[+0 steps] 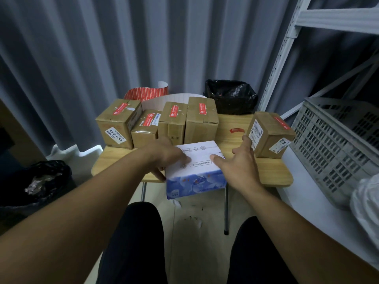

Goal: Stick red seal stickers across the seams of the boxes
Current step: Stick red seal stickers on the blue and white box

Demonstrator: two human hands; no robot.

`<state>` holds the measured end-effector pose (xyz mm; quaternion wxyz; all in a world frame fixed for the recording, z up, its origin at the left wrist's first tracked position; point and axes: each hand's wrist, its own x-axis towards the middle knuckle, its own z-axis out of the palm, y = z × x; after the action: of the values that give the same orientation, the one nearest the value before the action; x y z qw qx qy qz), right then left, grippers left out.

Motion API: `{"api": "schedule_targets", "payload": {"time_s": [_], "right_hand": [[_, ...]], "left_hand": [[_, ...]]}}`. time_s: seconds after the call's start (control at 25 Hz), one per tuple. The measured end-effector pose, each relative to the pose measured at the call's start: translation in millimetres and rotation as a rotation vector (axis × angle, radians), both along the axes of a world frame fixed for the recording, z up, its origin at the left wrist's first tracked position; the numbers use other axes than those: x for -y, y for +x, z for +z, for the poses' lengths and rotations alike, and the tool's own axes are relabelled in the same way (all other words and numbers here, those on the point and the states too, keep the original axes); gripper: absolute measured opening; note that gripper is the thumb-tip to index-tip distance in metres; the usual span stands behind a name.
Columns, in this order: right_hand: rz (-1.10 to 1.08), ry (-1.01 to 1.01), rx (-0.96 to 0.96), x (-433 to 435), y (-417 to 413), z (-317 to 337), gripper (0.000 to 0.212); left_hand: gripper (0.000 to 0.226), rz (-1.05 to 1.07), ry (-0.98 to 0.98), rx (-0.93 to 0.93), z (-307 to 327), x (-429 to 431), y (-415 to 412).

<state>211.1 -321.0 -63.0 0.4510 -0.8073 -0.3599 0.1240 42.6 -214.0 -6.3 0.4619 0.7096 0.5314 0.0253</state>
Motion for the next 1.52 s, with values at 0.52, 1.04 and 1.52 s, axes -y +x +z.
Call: {"api": "schedule_targets", "payload": {"time_s": [0.52,1.04,1.52], "right_hand": [[-0.017,0.231,0.084,-5.8,21.9,25.9,0.021],[0.195,0.218,-0.133,-17.4,8.1,45.1,0.011],[0.287,0.096,-0.184,-28.9,15.0,50.6,0.014]], "left_hand": [[0.034,0.146,0.349,0.245,-21.9,-15.6,15.7],[0.034,-0.063,0.395,0.594,-15.4,-7.9,15.0],[0.008,-0.008,0.321,0.616,-23.7,-26.1,12.0]]}}
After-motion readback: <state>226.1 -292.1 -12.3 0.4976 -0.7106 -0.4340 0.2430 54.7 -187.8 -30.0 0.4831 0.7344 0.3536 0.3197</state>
